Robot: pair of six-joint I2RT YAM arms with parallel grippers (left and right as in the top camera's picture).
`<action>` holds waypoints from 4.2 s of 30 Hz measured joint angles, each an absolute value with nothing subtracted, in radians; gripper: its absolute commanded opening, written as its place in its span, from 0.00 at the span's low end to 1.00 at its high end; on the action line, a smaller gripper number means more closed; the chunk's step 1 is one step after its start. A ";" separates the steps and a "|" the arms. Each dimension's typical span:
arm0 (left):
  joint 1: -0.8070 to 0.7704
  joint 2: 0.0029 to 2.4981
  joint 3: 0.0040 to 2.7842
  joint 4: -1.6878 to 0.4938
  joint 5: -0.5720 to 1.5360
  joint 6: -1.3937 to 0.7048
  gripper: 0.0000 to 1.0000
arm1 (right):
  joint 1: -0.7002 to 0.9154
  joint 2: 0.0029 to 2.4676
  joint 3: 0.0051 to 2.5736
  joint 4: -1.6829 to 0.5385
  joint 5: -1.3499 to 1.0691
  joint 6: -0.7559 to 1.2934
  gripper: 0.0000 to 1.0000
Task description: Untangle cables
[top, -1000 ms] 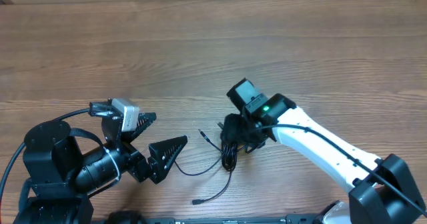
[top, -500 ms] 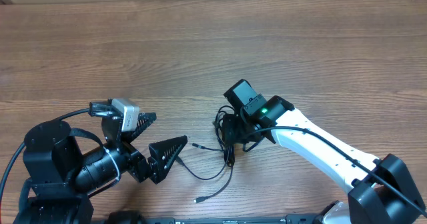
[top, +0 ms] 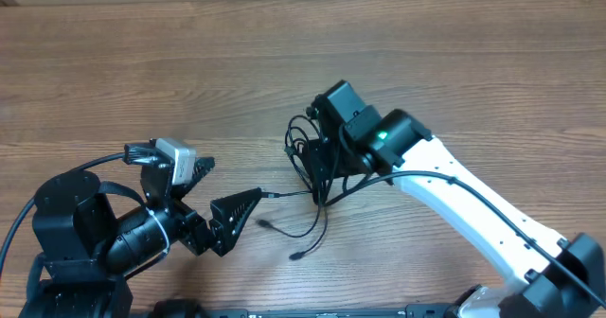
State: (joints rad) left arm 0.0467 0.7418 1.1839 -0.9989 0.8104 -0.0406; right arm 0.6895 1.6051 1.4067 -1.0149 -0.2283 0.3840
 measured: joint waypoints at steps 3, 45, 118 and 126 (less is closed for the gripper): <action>0.047 0.742 1.184 -0.999 0.789 -0.016 1.00 | 0.690 1.590 1.462 -1.083 -0.228 0.351 0.04; 0.047 0.928 1.184 -1.047 0.768 -0.677 0.81 | 0.744 1.321 1.515 -1.255 -0.535 -0.142 0.04; 0.048 0.928 1.184 -1.102 0.789 -0.731 0.04 | 0.860 1.311 1.515 -0.955 0.049 0.300 0.04; 0.048 0.928 1.184 -1.106 0.790 -0.726 0.04 | 0.866 1.205 1.515 -0.959 0.328 0.475 0.04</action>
State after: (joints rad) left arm 0.0483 0.9279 1.1839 -1.1057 0.7898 -0.7258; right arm 0.8658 1.2053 1.5146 -0.9588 0.3279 0.4747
